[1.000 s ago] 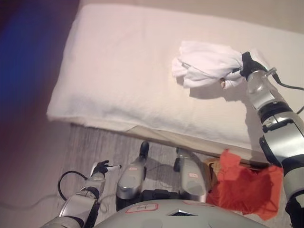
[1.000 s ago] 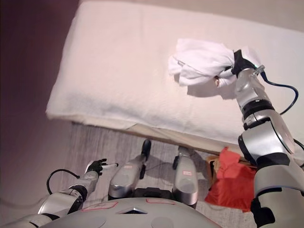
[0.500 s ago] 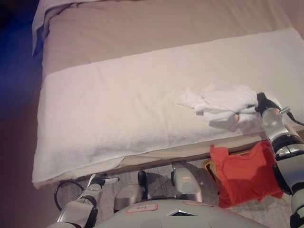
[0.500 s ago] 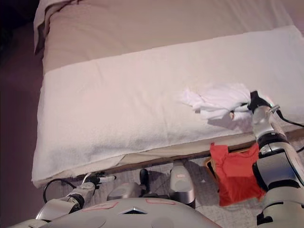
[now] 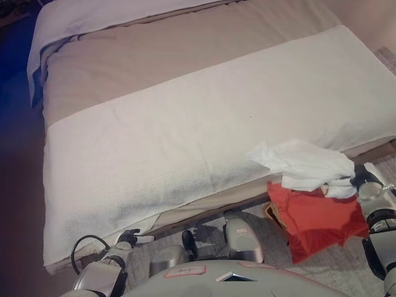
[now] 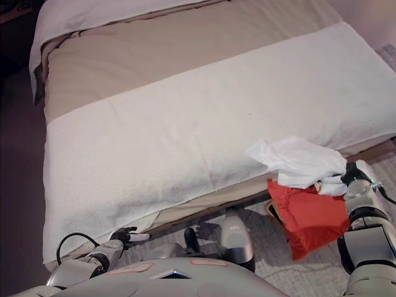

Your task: Put the clothes on the bed into the basket.

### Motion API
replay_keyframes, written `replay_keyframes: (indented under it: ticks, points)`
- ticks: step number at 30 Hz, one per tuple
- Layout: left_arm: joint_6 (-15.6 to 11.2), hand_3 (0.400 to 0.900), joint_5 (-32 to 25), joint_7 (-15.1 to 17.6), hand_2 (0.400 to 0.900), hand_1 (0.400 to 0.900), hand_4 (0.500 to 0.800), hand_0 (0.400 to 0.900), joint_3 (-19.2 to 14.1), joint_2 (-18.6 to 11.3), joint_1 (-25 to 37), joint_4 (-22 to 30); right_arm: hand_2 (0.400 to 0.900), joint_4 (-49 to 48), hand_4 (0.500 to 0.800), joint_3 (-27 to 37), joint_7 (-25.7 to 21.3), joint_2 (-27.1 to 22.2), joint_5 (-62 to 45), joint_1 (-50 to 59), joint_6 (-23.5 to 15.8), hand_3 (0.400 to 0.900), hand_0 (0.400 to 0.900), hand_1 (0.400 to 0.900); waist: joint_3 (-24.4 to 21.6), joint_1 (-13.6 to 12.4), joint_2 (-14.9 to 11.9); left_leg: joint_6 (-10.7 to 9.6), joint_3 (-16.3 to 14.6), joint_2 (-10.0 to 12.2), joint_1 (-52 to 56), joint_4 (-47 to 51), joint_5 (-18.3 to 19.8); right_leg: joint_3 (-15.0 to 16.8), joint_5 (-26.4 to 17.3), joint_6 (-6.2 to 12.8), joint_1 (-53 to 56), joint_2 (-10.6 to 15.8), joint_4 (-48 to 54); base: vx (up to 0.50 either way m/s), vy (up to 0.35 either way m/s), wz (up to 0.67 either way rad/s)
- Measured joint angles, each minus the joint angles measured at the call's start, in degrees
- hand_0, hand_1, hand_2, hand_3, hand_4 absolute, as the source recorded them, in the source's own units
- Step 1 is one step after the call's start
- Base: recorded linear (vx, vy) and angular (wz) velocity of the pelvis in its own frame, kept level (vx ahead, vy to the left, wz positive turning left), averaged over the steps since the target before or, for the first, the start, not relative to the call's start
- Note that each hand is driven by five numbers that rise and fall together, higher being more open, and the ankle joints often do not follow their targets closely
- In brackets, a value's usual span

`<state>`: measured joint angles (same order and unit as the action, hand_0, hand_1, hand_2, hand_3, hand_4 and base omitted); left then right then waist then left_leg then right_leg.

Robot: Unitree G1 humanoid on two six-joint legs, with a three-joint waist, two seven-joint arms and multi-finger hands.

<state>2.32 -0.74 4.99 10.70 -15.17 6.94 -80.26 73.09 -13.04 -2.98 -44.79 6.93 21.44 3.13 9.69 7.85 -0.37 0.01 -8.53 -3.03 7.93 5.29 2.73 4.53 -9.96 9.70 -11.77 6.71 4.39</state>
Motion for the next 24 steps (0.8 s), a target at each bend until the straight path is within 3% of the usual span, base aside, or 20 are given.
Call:
replay_keyframes:
  ticks: [3, 7, 18, 19, 20, 21, 22, 23, 24]
  points:
    - [-0.01, 0.900, 0.18, -0.13, 0.900, 0.900, 0.800, 0.900, 0.38, -0.10, 0.19, 0.04, 0.400, 3.07, 0.500, 0.65, 0.06, -0.10, 0.02, -0.36, 0.39, 0.400, 0.400, 0.400, -0.16, -0.03, 0.20, 1.01, -0.91, 0.59, -0.09, 0.06, 0.01, -0.56, 1.82, 2.43, -0.56, -0.16, -0.51, 0.00, 0.001, -0.13]
    - [0.05, 0.900, 0.96, -0.31, 0.900, 0.900, 0.800, 0.900, 1.36, -0.78, -1.10, -0.24, 0.400, 6.02, 0.500, 2.28, 0.70, -0.51, 0.03, -0.86, 1.08, 0.400, 0.400, 0.400, -1.31, 0.68, -0.59, 0.60, -1.21, 0.71, -0.11, 0.06, 0.48, -0.49, 1.74, 2.28, -2.22, -0.29, -3.33, 0.00, 0.001, -0.02]
    - [0.00, 0.900, 1.11, -0.86, 0.900, 0.900, 0.800, 0.900, 1.57, -0.65, -0.64, -0.15, 0.400, 8.44, 0.500, 2.31, 0.91, -1.76, 0.03, -0.75, 1.67, 0.400, 0.400, 0.400, -2.48, 1.16, 0.93, 0.62, 0.71, 1.59, -0.97, 0.06, 0.48, -1.81, 1.96, 2.55, -2.07, -1.26, -1.78, 0.01, -0.008, 0.04]
    - [0.07, 0.900, 1.10, -0.85, 0.900, 0.900, 0.800, 0.900, 1.57, -0.66, -0.65, -0.26, 0.400, 8.37, 0.500, 2.29, 0.91, -1.76, 0.03, -0.46, 1.60, 0.400, 0.400, 0.400, -2.47, 1.13, 1.12, 0.63, 1.20, 1.78, -1.31, 0.06, 0.47, -2.05, 2.30, 3.02, -2.05, -1.28, -1.16, 0.01, -0.013, 0.04]
    - [0.06, 0.900, 1.10, -0.90, 0.900, 0.900, 0.800, 0.900, 1.57, -0.61, -0.60, -0.29, 0.400, 8.40, 0.500, 2.24, 0.90, -1.76, 0.03, -0.18, 1.61, 0.400, 0.400, 0.400, -2.45, 1.04, 1.74, 0.70, 1.70, 2.24, -1.83, 0.06, 0.47, -2.72, 3.52, 4.72, -2.17, -1.45, -0.91, 0.00, -0.015, 0.04]
    - [0.02, 0.900, 1.10, -0.92, 0.900, 0.900, 0.800, 0.900, 1.59, -0.60, -0.54, -0.11, 0.400, 8.47, 0.500, 2.28, 0.93, -1.70, 0.03, 0.08, 1.66, 0.400, 0.400, 0.400, -2.59, 0.67, 3.18, 0.68, 1.75, 3.62, -2.35, 0.08, 0.22, -3.52, 2.51, 2.96, -3.55, -2.41, -3.34, 0.00, -0.012, 0.04]
    - [-0.05, 0.900, 1.10, -0.79, 0.900, 0.900, 0.800, 0.900, 1.90, -1.06, -0.66, 0.03, 0.400, 8.53, 0.500, 2.27, 1.25, -1.48, 0.03, -0.13, 1.66, 0.400, 0.400, 0.400, -2.61, 0.47, 2.71, 0.56, 1.83, 3.57, -2.13, 0.08, 0.20, -3.44, 2.14, 1.10, -4.83, -2.42, -7.44, 0.00, -0.010, 0.04]
    - [-0.01, 0.900, 1.10, -0.68, 0.900, 0.900, 0.800, 0.900, 2.25, -1.28, -0.47, -0.03, 0.900, 8.86, 0.800, 2.19, 1.30, -1.52, 0.07, -0.09, 1.81, 0.900, 0.900, 0.900, -2.67, 0.85, 1.30, 0.00, 1.94, 2.37, -1.75, 0.07, 0.26, -3.48, 3.35, 1.42, -4.51, -1.71, -6.85, 0.01, -0.007, 0.03]
    - [-0.05, 0.900, 1.10, -0.87, 0.900, 0.900, 0.800, 0.900, 2.33, -0.89, -0.77, -0.09, 0.900, 8.87, 0.800, 2.06, 1.02, -1.83, 0.15, 0.71, 1.66, 0.900, 0.900, 0.900, -2.86, 0.41, 1.67, -0.06, 1.95, 2.06, -1.87, -0.45, 0.17, -3.23, 4.47, 2.91, -4.31, -1.86, -5.66, 0.00, -0.009, 0.04]
